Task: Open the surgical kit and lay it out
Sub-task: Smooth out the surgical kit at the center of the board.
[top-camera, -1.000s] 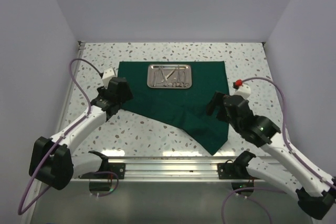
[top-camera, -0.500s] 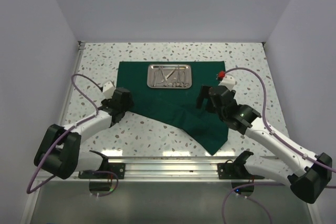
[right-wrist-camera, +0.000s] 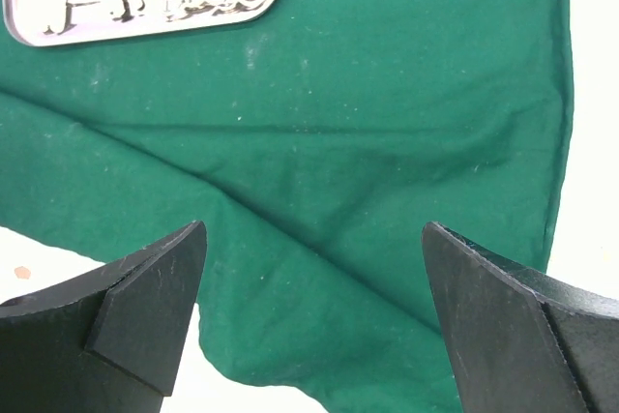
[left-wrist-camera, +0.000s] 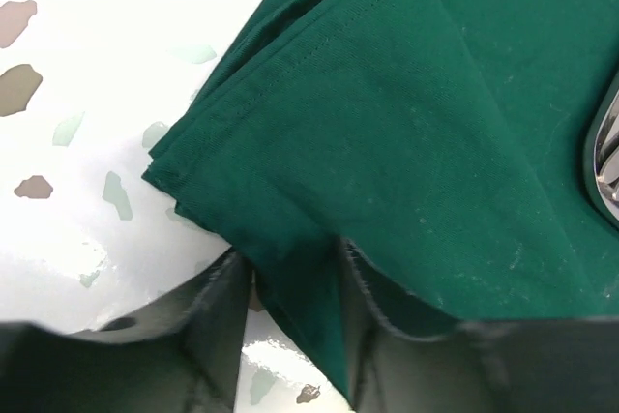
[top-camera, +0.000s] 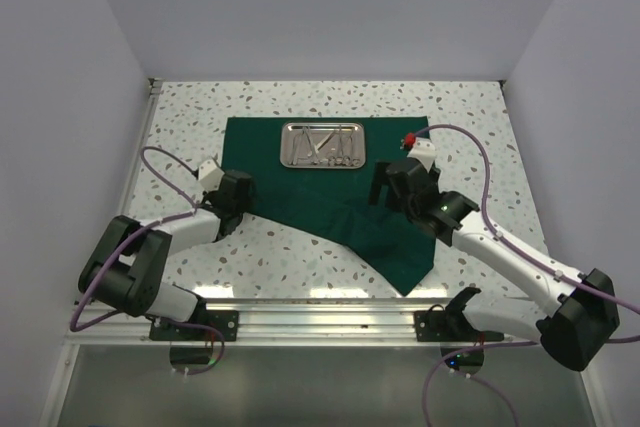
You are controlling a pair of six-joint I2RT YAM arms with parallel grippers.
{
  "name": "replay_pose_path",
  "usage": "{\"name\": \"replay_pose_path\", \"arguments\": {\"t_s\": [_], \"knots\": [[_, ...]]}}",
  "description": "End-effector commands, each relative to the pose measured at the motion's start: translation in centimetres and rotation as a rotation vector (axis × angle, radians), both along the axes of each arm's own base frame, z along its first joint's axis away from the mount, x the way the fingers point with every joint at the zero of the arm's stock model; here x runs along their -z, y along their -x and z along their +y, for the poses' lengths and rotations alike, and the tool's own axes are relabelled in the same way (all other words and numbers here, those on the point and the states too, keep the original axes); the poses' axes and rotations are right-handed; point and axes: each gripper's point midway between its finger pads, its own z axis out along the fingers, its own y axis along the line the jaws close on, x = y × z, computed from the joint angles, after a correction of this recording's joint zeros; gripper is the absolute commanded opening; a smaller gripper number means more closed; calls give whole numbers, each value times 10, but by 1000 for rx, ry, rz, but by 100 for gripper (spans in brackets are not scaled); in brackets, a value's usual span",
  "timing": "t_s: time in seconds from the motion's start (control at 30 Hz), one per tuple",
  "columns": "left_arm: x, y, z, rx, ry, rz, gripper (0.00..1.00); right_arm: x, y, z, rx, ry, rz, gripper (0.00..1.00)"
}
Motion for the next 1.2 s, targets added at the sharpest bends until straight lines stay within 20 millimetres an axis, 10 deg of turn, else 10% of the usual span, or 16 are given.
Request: {"name": "replay_pose_path", "arguments": {"t_s": [0.0, 0.6, 1.17], "knots": [[-3, -7, 3, -30, 12, -44, 40, -13, -12, 0, 19, -14, -57, 97], [-46, -7, -2, 36, 10, -93, 34, 0, -16, -3, 24, 7, -28, 97], [-12, -9, -4, 62, -22, -28, 24, 10, -17, -10, 32, 24, -9, 97]]}}
